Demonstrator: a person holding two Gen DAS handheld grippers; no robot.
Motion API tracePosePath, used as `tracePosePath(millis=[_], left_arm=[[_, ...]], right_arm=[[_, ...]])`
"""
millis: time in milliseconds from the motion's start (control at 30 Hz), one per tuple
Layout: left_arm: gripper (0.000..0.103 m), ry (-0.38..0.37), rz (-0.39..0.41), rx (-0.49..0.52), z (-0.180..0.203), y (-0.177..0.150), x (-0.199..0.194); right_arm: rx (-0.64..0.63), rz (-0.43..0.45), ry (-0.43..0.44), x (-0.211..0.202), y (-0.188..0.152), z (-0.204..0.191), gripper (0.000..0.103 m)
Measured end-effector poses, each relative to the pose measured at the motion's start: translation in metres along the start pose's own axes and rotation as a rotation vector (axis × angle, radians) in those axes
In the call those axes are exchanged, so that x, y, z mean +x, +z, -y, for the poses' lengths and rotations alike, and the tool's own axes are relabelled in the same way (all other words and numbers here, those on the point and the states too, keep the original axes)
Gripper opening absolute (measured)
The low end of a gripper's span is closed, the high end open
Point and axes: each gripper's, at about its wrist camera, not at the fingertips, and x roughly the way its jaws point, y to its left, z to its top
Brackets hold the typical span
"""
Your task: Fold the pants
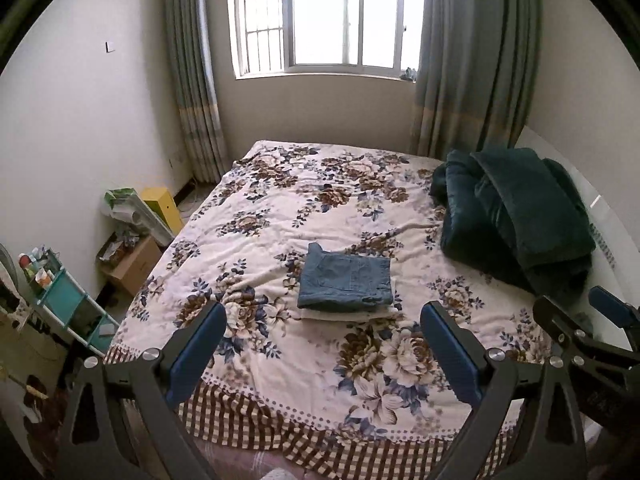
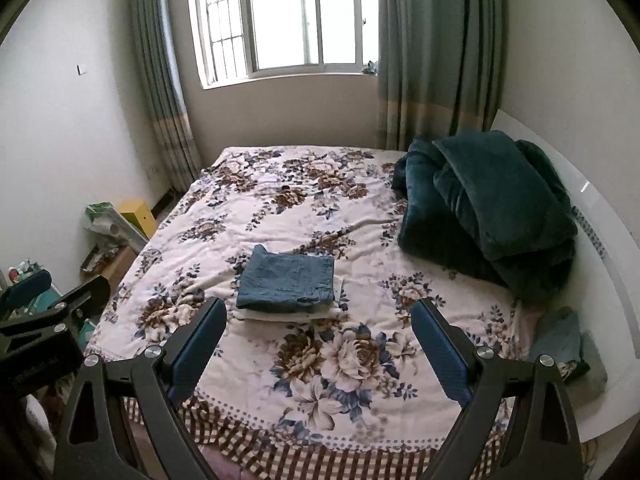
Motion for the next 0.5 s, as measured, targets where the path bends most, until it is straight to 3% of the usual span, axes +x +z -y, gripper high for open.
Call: tracePosePath(millis=[267,500], left_arm=[[0.103,0.026,0.003,-0.011,0.001,-0.001,0.008],[0.103,0.053,0.024,-0.001,0.008,0.002,0.025]], right_arm=[[0.010,0.011,0.013,-0.007,0.001,0.010,0.099],[0.003,0.015,-0.005,0.020,0.016,0.013,0.100]])
